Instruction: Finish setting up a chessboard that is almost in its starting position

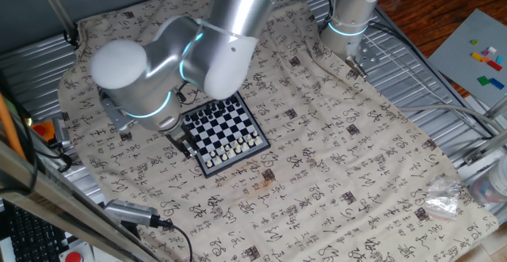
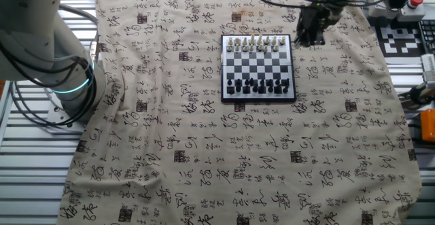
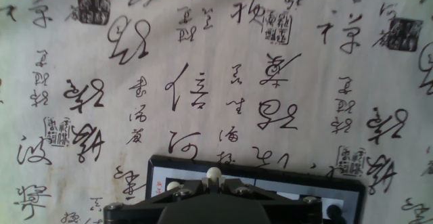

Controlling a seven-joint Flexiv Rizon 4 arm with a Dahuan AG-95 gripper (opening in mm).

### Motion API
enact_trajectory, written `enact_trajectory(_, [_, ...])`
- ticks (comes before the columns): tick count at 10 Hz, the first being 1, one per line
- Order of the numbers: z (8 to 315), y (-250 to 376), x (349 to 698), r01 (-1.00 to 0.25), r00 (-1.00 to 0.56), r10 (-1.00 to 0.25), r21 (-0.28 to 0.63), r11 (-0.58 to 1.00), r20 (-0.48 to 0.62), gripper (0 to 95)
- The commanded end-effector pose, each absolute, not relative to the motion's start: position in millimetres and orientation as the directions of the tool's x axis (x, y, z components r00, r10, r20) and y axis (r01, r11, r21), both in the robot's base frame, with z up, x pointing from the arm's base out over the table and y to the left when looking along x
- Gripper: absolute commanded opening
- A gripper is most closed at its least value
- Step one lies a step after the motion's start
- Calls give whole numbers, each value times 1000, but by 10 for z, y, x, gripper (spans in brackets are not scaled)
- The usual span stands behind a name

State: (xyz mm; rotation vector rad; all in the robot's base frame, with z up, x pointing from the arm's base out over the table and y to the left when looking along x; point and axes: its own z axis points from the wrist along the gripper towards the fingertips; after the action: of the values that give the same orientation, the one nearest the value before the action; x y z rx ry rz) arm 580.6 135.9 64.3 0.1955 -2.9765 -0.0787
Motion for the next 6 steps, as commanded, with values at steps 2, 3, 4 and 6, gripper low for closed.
enact_trajectory(2, [612, 1378, 5728, -113, -981, -122, 65, 991, 150, 0])
enact_trajectory(3, [599, 1389, 5715, -113, -981, -122, 65, 991, 150, 0])
enact_trajectory(4, [581, 1408, 5699, -110, -982, -119, 64, 992, 149, 0])
enact_trajectory(6, [560, 1431, 5683, -108, -982, -116, 62, 992, 150, 0])
